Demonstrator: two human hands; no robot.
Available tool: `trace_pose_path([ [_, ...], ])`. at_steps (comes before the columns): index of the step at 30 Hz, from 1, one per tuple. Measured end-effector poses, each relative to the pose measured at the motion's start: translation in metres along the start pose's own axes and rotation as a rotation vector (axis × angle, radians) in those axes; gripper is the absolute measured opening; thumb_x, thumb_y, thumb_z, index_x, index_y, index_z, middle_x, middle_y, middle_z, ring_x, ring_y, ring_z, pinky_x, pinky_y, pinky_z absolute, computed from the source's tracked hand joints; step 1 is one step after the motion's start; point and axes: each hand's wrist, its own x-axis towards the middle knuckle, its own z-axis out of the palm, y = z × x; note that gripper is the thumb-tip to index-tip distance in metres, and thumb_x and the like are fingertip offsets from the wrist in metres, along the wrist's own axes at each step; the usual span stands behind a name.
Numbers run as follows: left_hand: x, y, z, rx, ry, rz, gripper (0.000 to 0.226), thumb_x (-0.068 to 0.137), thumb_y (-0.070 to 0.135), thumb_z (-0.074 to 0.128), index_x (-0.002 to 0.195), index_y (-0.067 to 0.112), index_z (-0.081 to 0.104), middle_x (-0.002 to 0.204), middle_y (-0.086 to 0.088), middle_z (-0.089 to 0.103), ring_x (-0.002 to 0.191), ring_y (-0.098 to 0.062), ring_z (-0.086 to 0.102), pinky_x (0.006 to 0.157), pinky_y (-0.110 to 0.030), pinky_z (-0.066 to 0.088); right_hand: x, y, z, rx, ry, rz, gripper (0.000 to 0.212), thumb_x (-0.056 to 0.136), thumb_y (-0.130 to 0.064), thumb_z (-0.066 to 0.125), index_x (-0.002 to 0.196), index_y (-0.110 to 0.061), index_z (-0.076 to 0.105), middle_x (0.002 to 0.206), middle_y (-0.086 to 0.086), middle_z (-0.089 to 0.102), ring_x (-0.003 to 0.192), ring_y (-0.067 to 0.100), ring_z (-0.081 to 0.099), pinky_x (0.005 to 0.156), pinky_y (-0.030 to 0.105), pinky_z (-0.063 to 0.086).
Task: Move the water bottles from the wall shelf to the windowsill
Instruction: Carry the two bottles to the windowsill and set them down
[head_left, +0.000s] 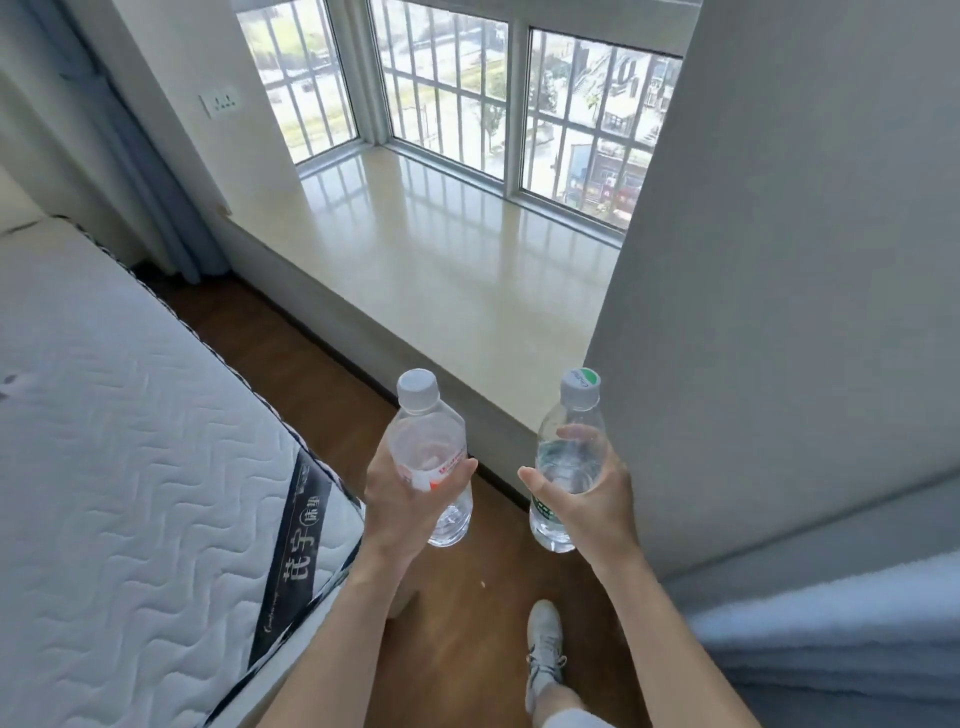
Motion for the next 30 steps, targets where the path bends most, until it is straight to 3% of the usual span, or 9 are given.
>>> trace_pose_path([
  [3, 0.044, 0.005, 0.021, 0.041, 0.050, -0.001, 0.078, 0.067, 0.024, 0.089, 0.133, 0.014, 0.049, 0.110, 0.004, 0.061, 0.104, -0.013, 0.060, 0.084, -0.004, 0.047, 0.063, -0.001, 0.005, -0.012, -0.076, -0.030, 0.055, 0.060, -0.040, 0.091, 0.105, -0.031, 0.061, 0.102, -0.005, 0.070, 0.090, 0.012, 0.070, 0.075, 0.023, 0.058],
  [5, 0.066, 0.013, 0.031, 0.063, 0.101, -0.020, 0.078, 0.067, 0.028, 0.088, 0.133, 0.016, 0.048, 0.113, 0.003, 0.062, 0.106, -0.013, 0.061, 0.089, -0.016, 0.051, 0.098, -0.004, 0.007, -0.013, -0.131, -0.027, 0.059, 0.057, -0.051, 0.088, 0.106, -0.033, 0.060, 0.102, -0.007, 0.069, 0.090, 0.015, 0.071, 0.076, 0.030, 0.060],
  [7, 0.086, 0.019, 0.038, 0.079, 0.171, -0.034, 0.078, 0.067, 0.029, 0.088, 0.133, 0.018, 0.047, 0.114, 0.005, 0.060, 0.106, -0.012, 0.060, 0.093, -0.022, 0.050, 0.131, -0.006, 0.014, 0.002, -0.194, -0.034, 0.058, 0.058, -0.047, 0.091, 0.106, -0.034, 0.059, 0.103, -0.010, 0.068, 0.092, 0.016, 0.070, 0.079, 0.035, 0.060],
  [9, 0.103, 0.024, 0.042, 0.095, 0.233, -0.045, 0.075, 0.067, 0.027, 0.089, 0.130, 0.019, 0.048, 0.110, 0.011, 0.059, 0.104, -0.006, 0.058, 0.092, -0.015, 0.048, 0.158, -0.007, 0.025, 0.017, -0.255, -0.051, 0.056, 0.060, -0.039, 0.093, 0.105, -0.032, 0.060, 0.102, -0.012, 0.067, 0.094, 0.014, 0.069, 0.083, 0.038, 0.059],
  [13, 0.125, 0.035, 0.040, 0.125, 0.379, -0.024, 0.069, 0.067, 0.010, 0.088, 0.117, 0.022, 0.042, 0.102, 0.028, 0.044, 0.096, 0.025, 0.048, 0.084, 0.007, 0.035, 0.195, -0.012, 0.054, 0.034, -0.364, -0.081, 0.056, 0.056, -0.052, 0.086, 0.102, -0.036, 0.058, 0.101, -0.012, 0.067, 0.094, 0.014, 0.068, 0.082, 0.037, 0.058],
  [15, 0.136, 0.031, 0.033, 0.122, 0.418, -0.041, 0.067, 0.067, 0.008, 0.088, 0.115, 0.022, 0.044, 0.101, 0.028, 0.044, 0.094, 0.020, 0.051, 0.079, 0.009, 0.031, 0.209, -0.016, 0.072, 0.040, -0.433, -0.100, 0.056, 0.057, -0.052, 0.086, 0.102, -0.035, 0.058, 0.100, -0.012, 0.067, 0.093, 0.014, 0.069, 0.083, 0.037, 0.058],
  [18, 0.153, 0.013, 0.018, 0.140, 0.446, -0.118, 0.067, 0.067, 0.022, 0.089, 0.119, 0.028, 0.047, 0.102, 0.030, 0.051, 0.093, 0.010, 0.055, 0.078, 0.006, 0.037, 0.227, -0.021, 0.102, 0.058, -0.509, -0.112, 0.054, 0.058, -0.049, 0.087, 0.102, -0.034, 0.059, 0.096, -0.013, 0.068, 0.091, 0.013, 0.069, 0.085, 0.040, 0.057],
  [22, 0.180, -0.007, -0.002, 0.107, 0.511, -0.174, 0.066, 0.067, 0.023, 0.089, 0.119, 0.029, 0.048, 0.103, 0.026, 0.053, 0.095, 0.010, 0.055, 0.076, 0.005, 0.039, 0.251, -0.025, 0.149, 0.057, -0.592, -0.114, 0.053, 0.059, -0.046, 0.089, 0.102, -0.031, 0.060, 0.094, -0.009, 0.069, 0.090, 0.015, 0.070, 0.085, 0.045, 0.057],
  [30, 0.290, -0.051, -0.066, 0.037, 0.575, -0.210, 0.062, 0.069, 0.028, 0.087, 0.118, 0.034, 0.050, 0.107, 0.023, 0.058, 0.099, 0.015, 0.056, 0.078, -0.004, 0.047, 0.325, -0.046, 0.275, 0.070, -0.651, -0.119, 0.051, 0.059, -0.042, 0.089, 0.099, -0.035, 0.060, 0.092, -0.008, 0.070, 0.088, 0.014, 0.070, 0.084, 0.042, 0.058],
])
